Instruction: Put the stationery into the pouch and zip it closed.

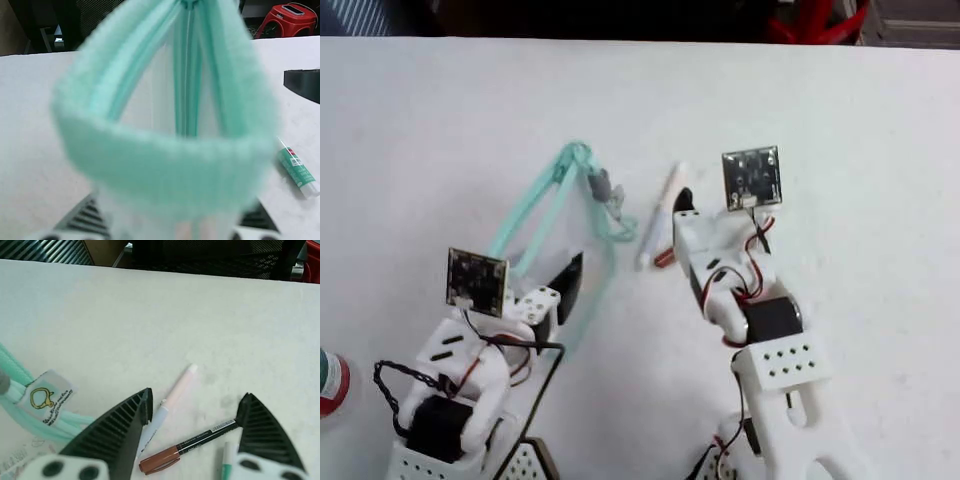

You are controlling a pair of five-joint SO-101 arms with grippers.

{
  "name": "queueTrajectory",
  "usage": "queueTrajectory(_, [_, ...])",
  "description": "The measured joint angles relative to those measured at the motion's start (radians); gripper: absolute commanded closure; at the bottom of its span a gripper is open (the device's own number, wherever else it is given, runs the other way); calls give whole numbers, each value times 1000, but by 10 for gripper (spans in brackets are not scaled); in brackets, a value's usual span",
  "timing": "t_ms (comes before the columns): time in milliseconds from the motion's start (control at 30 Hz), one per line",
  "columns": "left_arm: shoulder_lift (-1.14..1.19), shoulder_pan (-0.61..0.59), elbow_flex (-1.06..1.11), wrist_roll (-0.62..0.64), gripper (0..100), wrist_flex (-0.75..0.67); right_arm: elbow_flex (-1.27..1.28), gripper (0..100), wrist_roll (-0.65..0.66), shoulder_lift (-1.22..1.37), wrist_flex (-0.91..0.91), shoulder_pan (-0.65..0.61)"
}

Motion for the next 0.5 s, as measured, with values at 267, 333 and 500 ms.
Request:
queueTrajectory(267, [0, 0, 0, 0, 795, 0, -410, 734, -2, 354, 224, -23])
queueTrajectory(333, [0, 0, 0, 0, 796, 0, -505, 734, -2, 496, 249, -41])
queueTrajectory(500, [0, 0, 0, 0, 796, 0, -738, 734, -97, 832, 279, -43])
